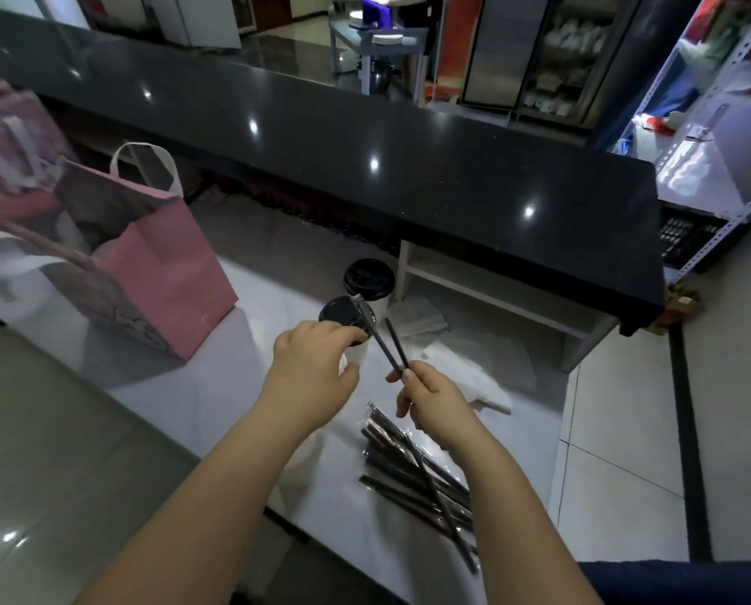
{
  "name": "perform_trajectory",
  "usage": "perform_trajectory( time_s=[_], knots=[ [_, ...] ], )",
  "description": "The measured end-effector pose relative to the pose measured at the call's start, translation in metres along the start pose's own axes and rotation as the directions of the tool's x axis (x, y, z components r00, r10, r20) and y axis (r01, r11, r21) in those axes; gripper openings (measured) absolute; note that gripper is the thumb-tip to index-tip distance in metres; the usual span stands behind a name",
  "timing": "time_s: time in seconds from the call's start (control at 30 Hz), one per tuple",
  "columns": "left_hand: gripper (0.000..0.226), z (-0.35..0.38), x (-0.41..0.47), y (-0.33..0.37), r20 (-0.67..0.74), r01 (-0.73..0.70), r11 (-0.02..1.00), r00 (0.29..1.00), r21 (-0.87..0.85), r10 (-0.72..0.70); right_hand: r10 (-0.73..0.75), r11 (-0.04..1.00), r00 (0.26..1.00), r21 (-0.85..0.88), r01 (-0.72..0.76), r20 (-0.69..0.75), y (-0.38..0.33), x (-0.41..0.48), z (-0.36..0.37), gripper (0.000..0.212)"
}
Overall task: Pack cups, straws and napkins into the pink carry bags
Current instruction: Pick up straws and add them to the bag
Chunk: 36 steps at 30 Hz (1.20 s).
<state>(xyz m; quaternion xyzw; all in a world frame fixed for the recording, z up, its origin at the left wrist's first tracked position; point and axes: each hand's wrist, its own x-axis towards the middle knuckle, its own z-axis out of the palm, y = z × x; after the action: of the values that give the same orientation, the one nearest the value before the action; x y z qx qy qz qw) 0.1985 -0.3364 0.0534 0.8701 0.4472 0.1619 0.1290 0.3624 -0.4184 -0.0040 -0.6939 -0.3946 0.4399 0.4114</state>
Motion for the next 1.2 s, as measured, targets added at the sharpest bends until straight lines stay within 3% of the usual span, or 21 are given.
perform_trajectory(
  time_s=[0.3,0.43,0.53,0.7,0.83,1.03,1.2],
  knots=[
    [0.037,-0.048,-0.031,-0.106,-0.063,0.05,0.999,0.997,0.011,-0.049,-0.123,0.972,0.992,-0.199,0.124,0.018,-0.063,0.017,0.092,0.015],
    [0.036,-0.083,-0.047,-0.174,-0.097,0.078,0.997,0.992,0.001,-0.078,-0.229,0.877,0.972,-0.444,0.185,-0.048,-0.094,0.023,0.156,0.014],
    [0.036,-0.114,-0.055,-0.223,-0.125,0.077,0.997,0.989,-0.027,-0.079,-0.3,0.822,0.95,-0.528,0.212,-0.086,-0.118,0.022,0.199,0.013],
    [0.032,-0.171,-0.039,-0.285,-0.267,-0.049,0.993,0.964,-0.105,0.019,-0.421,0.752,0.894,-0.61,0.25,-0.152,-0.176,0.034,0.241,0.017],
    [0.029,-0.207,-0.009,-0.317,-0.295,-0.185,0.976,0.944,-0.114,0.145,-0.481,0.7,0.86,-0.666,0.258,-0.172,-0.227,0.05,0.266,0.016],
    [0.032,-0.231,0.05,-0.368,-0.269,-0.166,0.985,0.952,-0.048,0.147,-0.487,0.722,0.852,-0.638,0.269,-0.192,-0.277,0.093,0.295,0.014],
    [0.032,-0.231,0.098,-0.402,-0.177,-0.155,0.986,0.974,-0.053,0.144,-0.436,0.848,0.887,-0.4,0.348,-0.153,-0.298,0.139,0.311,0.019]
  ],
)
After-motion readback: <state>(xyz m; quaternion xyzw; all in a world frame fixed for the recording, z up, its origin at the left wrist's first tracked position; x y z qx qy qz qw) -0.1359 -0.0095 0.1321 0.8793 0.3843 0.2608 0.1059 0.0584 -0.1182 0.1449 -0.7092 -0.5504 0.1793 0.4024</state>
